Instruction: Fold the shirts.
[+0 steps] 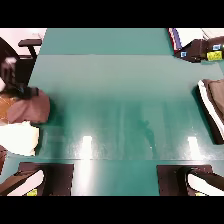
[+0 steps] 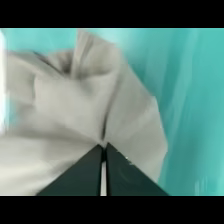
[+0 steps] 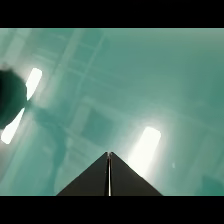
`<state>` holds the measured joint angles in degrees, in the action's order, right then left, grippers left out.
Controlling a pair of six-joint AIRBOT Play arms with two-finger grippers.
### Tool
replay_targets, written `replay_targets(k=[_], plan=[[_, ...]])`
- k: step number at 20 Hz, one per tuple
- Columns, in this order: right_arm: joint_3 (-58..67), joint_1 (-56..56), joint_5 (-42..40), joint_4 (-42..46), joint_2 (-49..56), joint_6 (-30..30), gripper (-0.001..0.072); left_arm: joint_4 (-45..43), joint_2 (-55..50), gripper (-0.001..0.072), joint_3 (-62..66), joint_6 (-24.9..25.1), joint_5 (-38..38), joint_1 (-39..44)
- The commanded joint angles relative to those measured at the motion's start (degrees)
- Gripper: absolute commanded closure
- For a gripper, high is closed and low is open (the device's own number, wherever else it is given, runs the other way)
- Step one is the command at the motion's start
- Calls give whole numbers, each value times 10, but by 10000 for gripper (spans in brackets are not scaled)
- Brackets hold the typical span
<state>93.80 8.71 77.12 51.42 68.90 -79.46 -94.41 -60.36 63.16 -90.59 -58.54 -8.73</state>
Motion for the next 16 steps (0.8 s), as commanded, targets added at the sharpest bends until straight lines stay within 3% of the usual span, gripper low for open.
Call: replay_targets(k=[1,6,11,14,16], plan=[[22,0,-31,-10,-16,0,695,17,64,681,142,7,-14,24],[131,0,-67,-3,-33,0,696,55,97,683,373,47,-89,165],[196,0,-66,-3,-33,0,696,54,49,683,393,51,-112,349],[199,0,-59,-3,-33,0,695,61,-40,682,393,55,-151,456],[199,0,-50,-3,-33,0,695,114,-106,680,393,67,-145,520]])
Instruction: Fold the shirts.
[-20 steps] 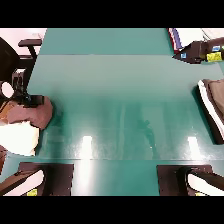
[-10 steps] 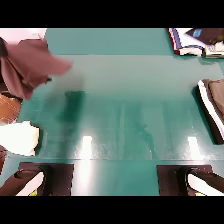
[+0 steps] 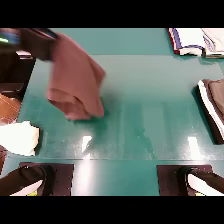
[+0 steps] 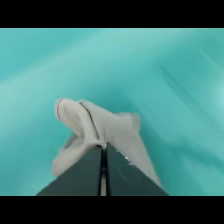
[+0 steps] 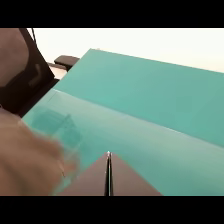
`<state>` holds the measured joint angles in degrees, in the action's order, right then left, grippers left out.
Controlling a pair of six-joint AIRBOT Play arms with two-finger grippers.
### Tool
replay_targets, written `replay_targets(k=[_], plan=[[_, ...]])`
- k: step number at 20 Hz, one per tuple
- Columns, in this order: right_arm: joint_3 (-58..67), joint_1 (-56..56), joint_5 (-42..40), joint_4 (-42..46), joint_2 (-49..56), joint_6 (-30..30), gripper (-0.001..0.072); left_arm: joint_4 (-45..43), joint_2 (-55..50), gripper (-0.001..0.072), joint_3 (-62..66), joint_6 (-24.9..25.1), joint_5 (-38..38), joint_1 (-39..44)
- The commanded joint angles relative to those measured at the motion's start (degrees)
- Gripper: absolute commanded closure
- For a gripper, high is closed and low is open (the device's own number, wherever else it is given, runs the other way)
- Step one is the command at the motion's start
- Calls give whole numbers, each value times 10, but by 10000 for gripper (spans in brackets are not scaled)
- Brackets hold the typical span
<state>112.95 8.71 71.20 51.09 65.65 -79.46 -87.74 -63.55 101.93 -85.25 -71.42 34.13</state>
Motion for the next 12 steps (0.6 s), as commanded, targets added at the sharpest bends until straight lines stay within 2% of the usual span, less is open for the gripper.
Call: replay_targets(k=[1,3,4,5,6,8,12], plan=[[7,0,10,1,0,0,696,90,-109,679,5,46,-6,120],[7,0,10,0,0,0,695,164,-164,676,6,90,17,155],[7,0,10,0,0,0,696,189,-183,513,6,110,25,160],[7,0,10,0,0,0,696,191,-192,251,6,107,30,157],[7,0,10,0,0,0,695,179,-193,224,6,107,29,143],[7,0,10,1,0,0,695,164,-179,224,7,91,16,82],[7,0,10,0,0,0,695,169,-158,225,-15,31,-34,-110]])
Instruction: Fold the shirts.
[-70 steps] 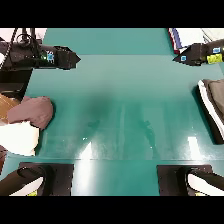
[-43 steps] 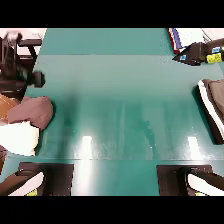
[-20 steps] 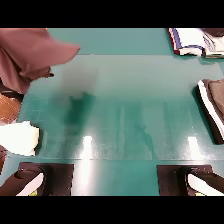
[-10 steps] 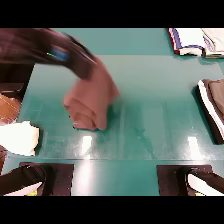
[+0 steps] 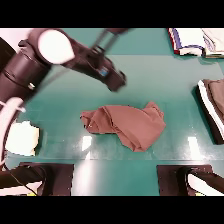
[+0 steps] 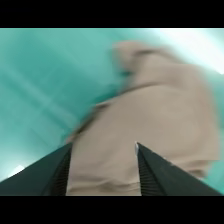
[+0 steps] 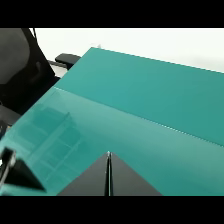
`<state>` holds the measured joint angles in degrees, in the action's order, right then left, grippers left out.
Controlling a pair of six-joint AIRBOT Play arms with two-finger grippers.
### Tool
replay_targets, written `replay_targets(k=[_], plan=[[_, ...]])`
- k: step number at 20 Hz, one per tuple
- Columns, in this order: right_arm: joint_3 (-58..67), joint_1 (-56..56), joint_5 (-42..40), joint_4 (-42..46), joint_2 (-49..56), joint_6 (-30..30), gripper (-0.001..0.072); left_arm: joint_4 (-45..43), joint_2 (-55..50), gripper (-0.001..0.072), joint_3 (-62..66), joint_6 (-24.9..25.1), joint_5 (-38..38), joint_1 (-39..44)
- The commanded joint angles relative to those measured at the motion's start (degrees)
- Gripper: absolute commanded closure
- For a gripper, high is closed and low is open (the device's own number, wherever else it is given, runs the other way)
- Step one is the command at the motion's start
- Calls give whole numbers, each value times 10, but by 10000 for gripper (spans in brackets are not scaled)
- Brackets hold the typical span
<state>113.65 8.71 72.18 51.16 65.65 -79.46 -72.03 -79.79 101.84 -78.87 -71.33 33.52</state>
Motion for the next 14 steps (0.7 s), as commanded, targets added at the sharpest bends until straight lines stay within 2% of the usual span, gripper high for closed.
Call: replay_targets(k=[1,5,8,11,14], plan=[[0,0,0,0,0,0,695,24,5,224,-35,-34,-48,-144],[-4,0,0,0,0,0,696,81,5,224,-203,-19,-49,-250],[-31,0,0,-1,0,0,696,88,4,223,-336,8,8,-261],[-63,0,-2,-2,0,0,695,97,2,223,-431,9,90,-261],[-88,0,-1,-2,0,0,695,137,-11,223,-473,32,103,-261]])
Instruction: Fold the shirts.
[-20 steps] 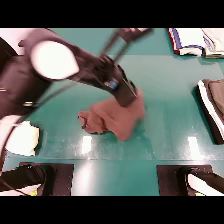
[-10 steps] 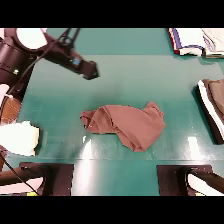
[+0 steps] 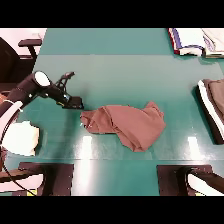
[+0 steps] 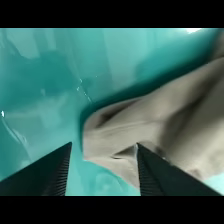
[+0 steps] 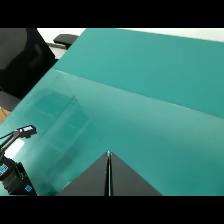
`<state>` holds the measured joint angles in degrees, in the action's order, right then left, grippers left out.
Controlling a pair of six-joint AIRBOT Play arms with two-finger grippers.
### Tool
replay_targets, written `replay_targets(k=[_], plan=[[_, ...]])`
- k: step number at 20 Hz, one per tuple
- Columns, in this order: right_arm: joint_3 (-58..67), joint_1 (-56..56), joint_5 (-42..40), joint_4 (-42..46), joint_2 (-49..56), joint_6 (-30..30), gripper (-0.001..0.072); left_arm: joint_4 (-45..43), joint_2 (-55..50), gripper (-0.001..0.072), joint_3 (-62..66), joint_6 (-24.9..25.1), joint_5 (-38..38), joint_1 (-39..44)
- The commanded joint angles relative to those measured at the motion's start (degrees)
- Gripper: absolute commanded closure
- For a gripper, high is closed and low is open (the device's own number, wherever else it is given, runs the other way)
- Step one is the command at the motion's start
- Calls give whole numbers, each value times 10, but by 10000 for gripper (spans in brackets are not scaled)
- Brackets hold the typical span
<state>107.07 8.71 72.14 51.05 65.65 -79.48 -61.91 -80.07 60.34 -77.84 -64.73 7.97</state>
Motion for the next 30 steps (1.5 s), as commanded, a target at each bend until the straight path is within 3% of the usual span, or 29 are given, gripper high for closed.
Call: replay_targets(k=[1,7,9,14,16,20,21,22,23,26,27,30], plan=[[-27,0,-2,-1,0,0,695,61,-12,223,-65,38,43,-5],[-28,0,7,0,1,0,696,99,-20,227,-65,46,66,-4],[-28,0,35,5,1,0,695,98,-16,665,-49,46,55,-5],[-118,0,138,146,-29,-38,695,54,24,680,70,44,42,-5],[-227,0,134,189,-59,-41,695,35,39,680,115,44,42,-5],[-478,-38,75,188,-95,-59,692,32,41,680,148,44,36,-5],[-533,-56,55,179,-97,-62,610,31,41,680,148,44,34,-5],[-579,-75,40,155,-96,-62,355,31,41,680,148,44,34,-5],[-619,-94,22,125,-95,-62,165,31,41,679,148,44,34,-5],[-704,-122,-20,32,-75,-51,170,32,41,680,148,43,36,-5],[-718,-119,-31,4,-58,-38,255,32,40,680,148,43,37,-5],[-727,-89,-66,-60,0,-16,273,32,40,679,148,43,36,-5]])
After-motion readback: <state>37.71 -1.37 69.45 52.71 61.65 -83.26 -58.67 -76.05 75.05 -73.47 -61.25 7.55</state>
